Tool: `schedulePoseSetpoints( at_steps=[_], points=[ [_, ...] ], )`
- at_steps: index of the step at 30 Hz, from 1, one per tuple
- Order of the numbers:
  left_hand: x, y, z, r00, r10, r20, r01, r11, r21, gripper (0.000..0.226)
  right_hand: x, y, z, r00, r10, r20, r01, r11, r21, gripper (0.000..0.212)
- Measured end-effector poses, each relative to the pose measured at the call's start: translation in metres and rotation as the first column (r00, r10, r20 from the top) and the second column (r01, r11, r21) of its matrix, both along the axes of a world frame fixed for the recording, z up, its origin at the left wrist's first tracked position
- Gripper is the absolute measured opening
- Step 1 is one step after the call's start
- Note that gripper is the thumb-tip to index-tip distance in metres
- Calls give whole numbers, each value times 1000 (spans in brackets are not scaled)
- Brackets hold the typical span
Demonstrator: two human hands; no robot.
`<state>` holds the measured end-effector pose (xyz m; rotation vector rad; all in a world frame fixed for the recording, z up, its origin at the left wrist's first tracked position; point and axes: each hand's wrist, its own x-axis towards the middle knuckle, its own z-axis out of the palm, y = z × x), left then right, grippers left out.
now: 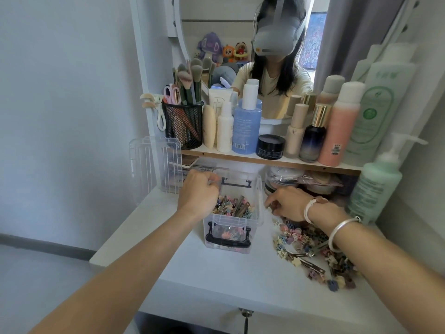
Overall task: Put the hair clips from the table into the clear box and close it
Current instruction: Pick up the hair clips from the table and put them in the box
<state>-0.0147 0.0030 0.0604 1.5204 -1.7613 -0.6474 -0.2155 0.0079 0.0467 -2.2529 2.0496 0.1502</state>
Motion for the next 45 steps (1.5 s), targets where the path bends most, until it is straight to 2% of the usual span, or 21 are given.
schedulePoseSetpoints(
  at_steps=[5,8,9,11,13,14,18,22,26,28,30,35,39,42,45],
  points=[
    [0,-1,0,1000,-3,8,3,1000,2,31,3,4,5,995,41,91,-43,999,17,25],
    [0,1,0,1000,-8,4,8,1000,7,31,2,12,27,971,76,226,-56,994,-95,19],
    [1,1,0,1000,-8,1,8,1000,9,31,3,13,38,943,94,319,-44,986,-160,16],
    [0,3,0,1000,-13,-1,13,1000,11,31,11,18,58,829,166,534,-32,968,-250,12],
    [1,3,0,1000,-21,-8,21,1000,13,31,24,21,67,727,221,650,-89,969,-231,13],
    [1,3,0,1000,-25,-10,25,1000,15,31,30,22,68,724,217,655,-112,974,-199,16],
    [0,4,0,1000,-25,0,25,1000,12,31,22,26,66,820,111,561,-10,984,-180,21],
    [0,3,-1,1000,-21,2,21,1000,-2,30,0,24,37,968,-63,242,86,992,-87,31],
    [0,1,-1,1000,-17,-8,17,1000,-1,31,-3,12,4,990,-112,81,111,994,17,48],
    [0,1,-2,1000,-18,-8,18,1000,-2,31,-3,6,-4,993,-108,35,107,994,32,48],
    [0,0,-2,1000,-19,-12,19,1000,-4,31,-1,3,-4,994,-96,43,94,995,40,44],
    [0,0,-3,1000,-20,-18,20,1000,2,31,8,14,14,970,-44,237,22,995,96,31],
    [1,1,-2,1000,-21,-19,21,1000,1,31,13,22,12,991,33,129,-58,979,195,33],
    [1,2,-2,1000,-25,-19,25,1000,2,31,16,23,7,995,81,54,-88,988,130,31],
    [1,2,-2,999,-25,-20,25,1000,2,30,17,21,4,995,90,48,-95,991,96,24]
  ],
)
